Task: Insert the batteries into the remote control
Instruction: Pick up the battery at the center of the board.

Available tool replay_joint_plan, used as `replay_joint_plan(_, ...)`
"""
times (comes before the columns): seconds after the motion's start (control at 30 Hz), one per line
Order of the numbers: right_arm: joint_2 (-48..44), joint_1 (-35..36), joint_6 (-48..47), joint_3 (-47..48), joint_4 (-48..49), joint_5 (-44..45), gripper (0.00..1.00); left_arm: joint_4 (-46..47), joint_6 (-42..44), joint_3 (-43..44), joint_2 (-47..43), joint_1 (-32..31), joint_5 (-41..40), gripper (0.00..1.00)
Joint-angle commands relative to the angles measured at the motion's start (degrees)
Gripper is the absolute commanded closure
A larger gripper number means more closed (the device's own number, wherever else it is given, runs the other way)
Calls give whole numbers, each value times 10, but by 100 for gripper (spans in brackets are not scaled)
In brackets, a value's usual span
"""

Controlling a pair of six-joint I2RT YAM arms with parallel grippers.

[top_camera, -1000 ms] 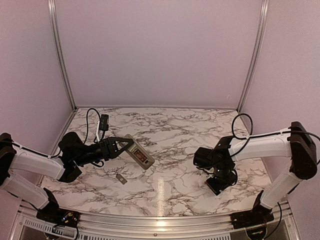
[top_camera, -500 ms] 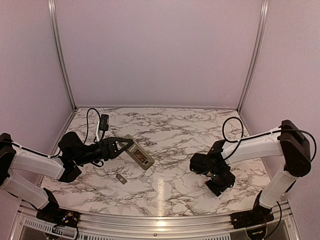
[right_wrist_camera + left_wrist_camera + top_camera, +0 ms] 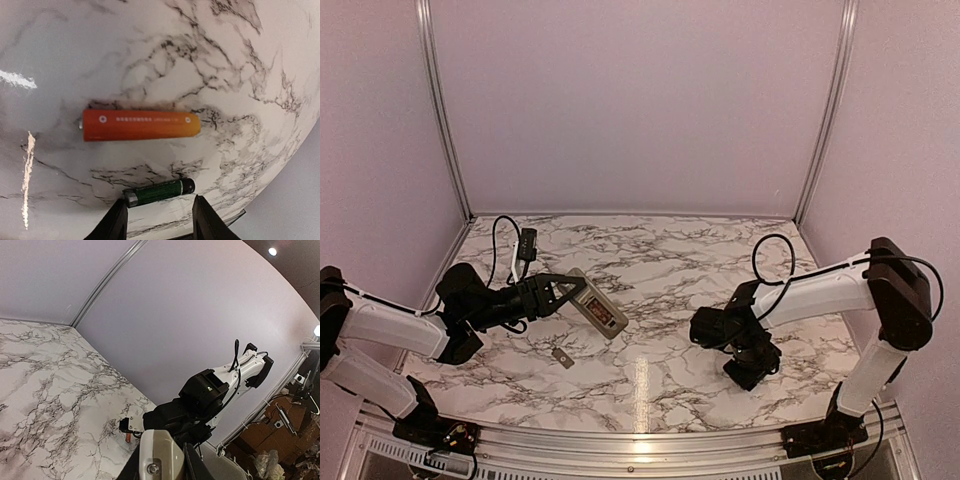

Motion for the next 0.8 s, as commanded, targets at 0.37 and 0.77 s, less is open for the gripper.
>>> replay_joint_plan(0.37, 16, -3, -42, 28, 64, 8, 58, 4, 7, 7, -18, 7, 2, 100)
replay_joint_plan(0.77, 11, -25, -64, 30, 85, -4, 60, 0, 9, 7, -26, 8, -2, 100)
